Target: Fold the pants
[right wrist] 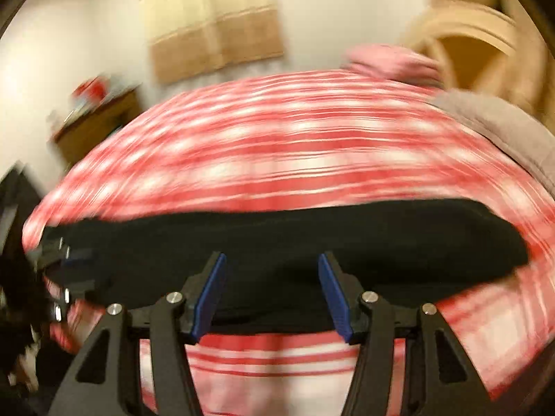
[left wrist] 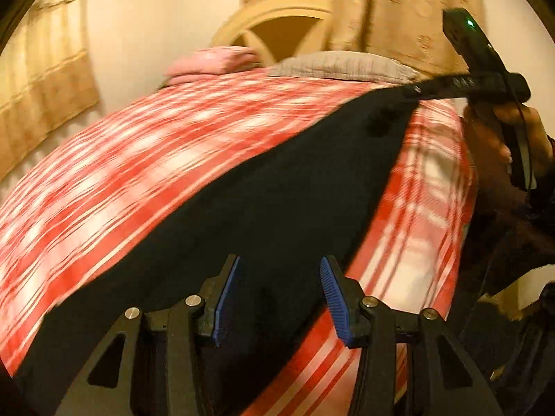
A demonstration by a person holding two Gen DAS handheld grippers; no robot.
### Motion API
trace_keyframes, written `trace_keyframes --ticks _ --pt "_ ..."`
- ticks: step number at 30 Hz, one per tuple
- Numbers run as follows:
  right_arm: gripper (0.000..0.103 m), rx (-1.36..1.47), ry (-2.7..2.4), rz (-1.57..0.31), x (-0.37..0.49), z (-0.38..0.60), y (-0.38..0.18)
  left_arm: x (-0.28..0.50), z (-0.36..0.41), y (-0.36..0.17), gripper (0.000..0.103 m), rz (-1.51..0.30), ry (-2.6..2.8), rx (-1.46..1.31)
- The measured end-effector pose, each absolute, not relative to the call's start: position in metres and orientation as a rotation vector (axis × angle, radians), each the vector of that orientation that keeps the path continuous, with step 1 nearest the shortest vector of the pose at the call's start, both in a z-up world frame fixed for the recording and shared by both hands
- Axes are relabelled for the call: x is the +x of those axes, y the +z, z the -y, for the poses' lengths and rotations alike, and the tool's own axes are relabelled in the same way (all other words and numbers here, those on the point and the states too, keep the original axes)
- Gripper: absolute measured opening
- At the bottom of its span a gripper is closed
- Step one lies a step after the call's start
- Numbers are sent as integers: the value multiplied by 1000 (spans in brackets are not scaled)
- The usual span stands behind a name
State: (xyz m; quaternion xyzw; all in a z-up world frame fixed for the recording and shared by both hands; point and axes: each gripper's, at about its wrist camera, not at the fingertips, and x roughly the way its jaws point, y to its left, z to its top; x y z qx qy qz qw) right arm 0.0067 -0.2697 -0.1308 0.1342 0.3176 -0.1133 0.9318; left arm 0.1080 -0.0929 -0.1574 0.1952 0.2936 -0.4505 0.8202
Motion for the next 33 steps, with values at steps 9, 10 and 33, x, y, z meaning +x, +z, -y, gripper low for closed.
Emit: trace_keyframes --ticks 9,10,33 --pt "58 397 -353 -553 -29 326 -132 104 183 -164 49 -644 -1039 508" --pt "58 396 -352 -556 -28 332 -133 106 186 -167 49 -658 -1035 514" --pt "61 662 -508 -446 -85 431 -128 125 176 -164 9 -708 -1038 387"
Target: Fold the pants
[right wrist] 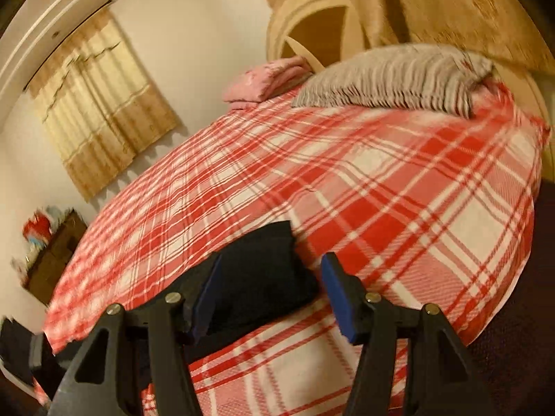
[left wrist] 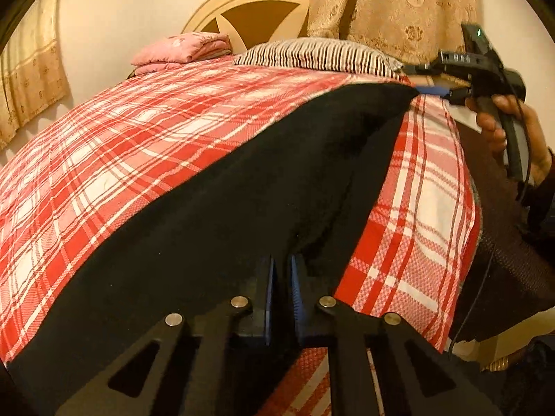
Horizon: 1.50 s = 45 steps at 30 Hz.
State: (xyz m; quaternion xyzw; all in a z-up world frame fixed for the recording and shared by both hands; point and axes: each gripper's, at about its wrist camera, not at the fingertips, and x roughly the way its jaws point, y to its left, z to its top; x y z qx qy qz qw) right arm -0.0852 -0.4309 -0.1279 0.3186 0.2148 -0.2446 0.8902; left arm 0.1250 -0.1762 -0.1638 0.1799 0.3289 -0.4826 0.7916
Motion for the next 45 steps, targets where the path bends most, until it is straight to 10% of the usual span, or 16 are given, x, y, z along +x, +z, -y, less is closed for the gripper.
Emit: trace_keyframes --ticks 5,10,23,34,45 --pt "57 716 -462 -487 -81 437 -138 132 170 -160 9 -714 -1066 322" --pt "17 700 -429 -533 -69 431 -145 129 171 -164 9 -713 -1093 330" --pt "12 560 -276 -396 -26 432 -51 144 151 -139 8 -680 -1134 162" --pt "15 680 -390 -634 -66 458 -155 131 161 -164 8 -730 -1187 245" --pt "61 658 -554 -563 -79 452 -140 122 161 -172 9 -735 -1154 300"
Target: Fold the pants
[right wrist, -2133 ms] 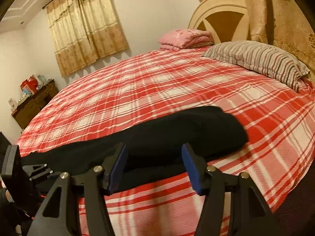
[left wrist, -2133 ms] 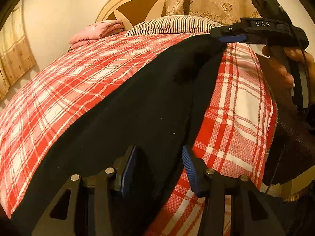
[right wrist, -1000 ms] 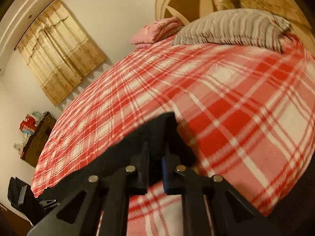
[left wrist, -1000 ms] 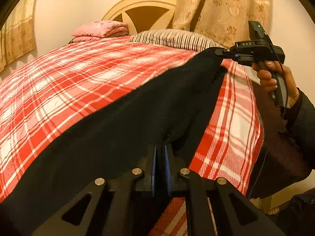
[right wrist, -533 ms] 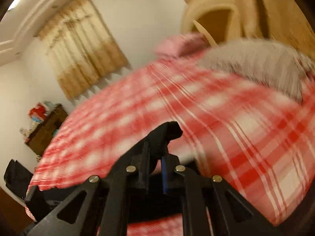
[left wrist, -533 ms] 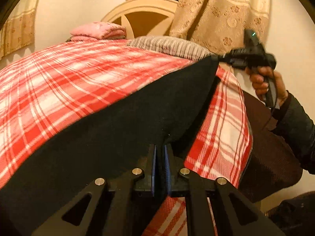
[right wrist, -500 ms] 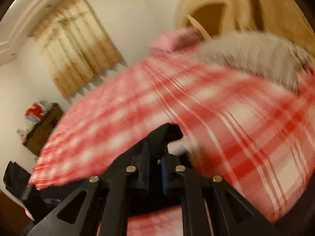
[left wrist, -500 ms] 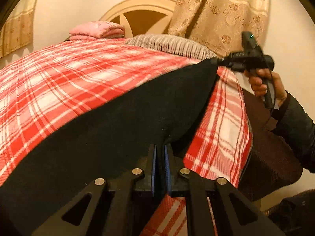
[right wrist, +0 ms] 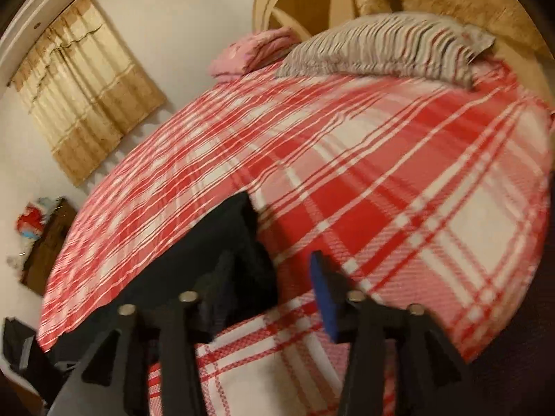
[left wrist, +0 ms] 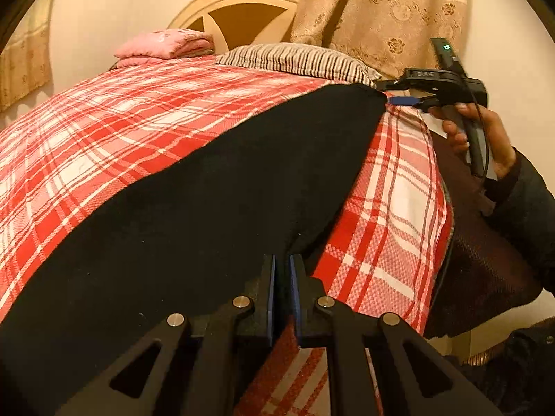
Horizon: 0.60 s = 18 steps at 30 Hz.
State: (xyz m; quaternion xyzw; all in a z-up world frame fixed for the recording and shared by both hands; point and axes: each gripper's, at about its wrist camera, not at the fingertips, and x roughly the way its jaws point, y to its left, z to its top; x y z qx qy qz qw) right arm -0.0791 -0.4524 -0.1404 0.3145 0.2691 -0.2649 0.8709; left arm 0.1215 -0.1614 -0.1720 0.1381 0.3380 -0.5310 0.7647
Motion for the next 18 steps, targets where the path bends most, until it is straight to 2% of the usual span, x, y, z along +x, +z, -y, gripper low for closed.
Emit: trace_keyframes --ticks 5,7,14,15,16,17,18 --pt "70 519 -615 -470 -86 423 -102 108 151 -163 9 -674 -1142 338" --pt "71 500 -536 -462 -74 402 -93 105 144 -164 9 -667 -1123 349" --pt "70 319 -238 -634 -2 305 -120 117 106 -165 11 -682 -1005 262" --pt "70 274 -199 -663 10 286 -127 120 101 -166 17 -682 -971 253" --pt "70 251 -172 -682 15 275 -132 122 98 -167 33 -684 -952 249" --pt "68 220 -142 -708 20 263 -140 126 92 -169 44 -685 -919 240" --pt "68 183 -120 -734 26 251 -147 129 86 -170 63 -679 -882 226"
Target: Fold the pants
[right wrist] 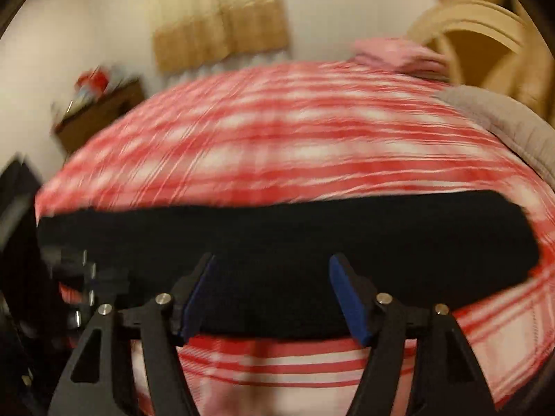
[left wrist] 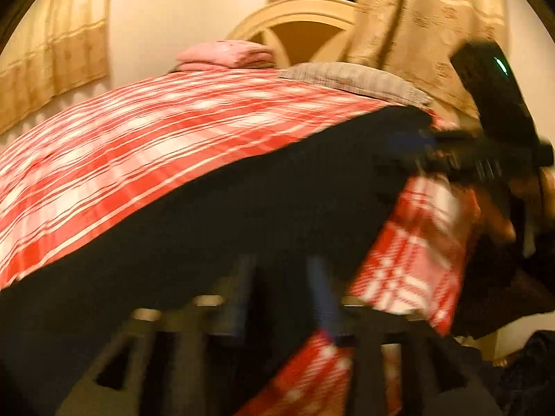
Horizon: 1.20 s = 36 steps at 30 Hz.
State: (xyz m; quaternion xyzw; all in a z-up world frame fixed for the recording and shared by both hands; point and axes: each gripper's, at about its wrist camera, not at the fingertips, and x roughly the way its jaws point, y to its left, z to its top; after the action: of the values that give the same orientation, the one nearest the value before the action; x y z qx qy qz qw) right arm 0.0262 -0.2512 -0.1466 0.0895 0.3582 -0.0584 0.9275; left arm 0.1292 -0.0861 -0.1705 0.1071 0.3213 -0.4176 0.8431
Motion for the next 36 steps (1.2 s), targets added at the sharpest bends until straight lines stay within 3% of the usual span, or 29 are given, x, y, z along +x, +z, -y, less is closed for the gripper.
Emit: trace_keyframes --ticks 1,4,15,22,29,36 --pt "68 146 -103 -769 32 240 -155 132 81 -172 70 -675 -852 209" --pt "69 96 -87 -900 40 229 -183 142 70 -175 70 -712 -827 149" --pt "68 118 -78 -816 45 224 -165 145 65 -177 70 -730 -739 147" --pt "68 34 -73 -886 59 205 -196 147 54 -176 70 -727 -699 145" --pt "68 100 -8 -802 63 199 -158 144 -7 -170 70 -657 -512 105" --pt "67 134 233 -799 151 138 -141 133 -42 -194 70 -697 -447 129"
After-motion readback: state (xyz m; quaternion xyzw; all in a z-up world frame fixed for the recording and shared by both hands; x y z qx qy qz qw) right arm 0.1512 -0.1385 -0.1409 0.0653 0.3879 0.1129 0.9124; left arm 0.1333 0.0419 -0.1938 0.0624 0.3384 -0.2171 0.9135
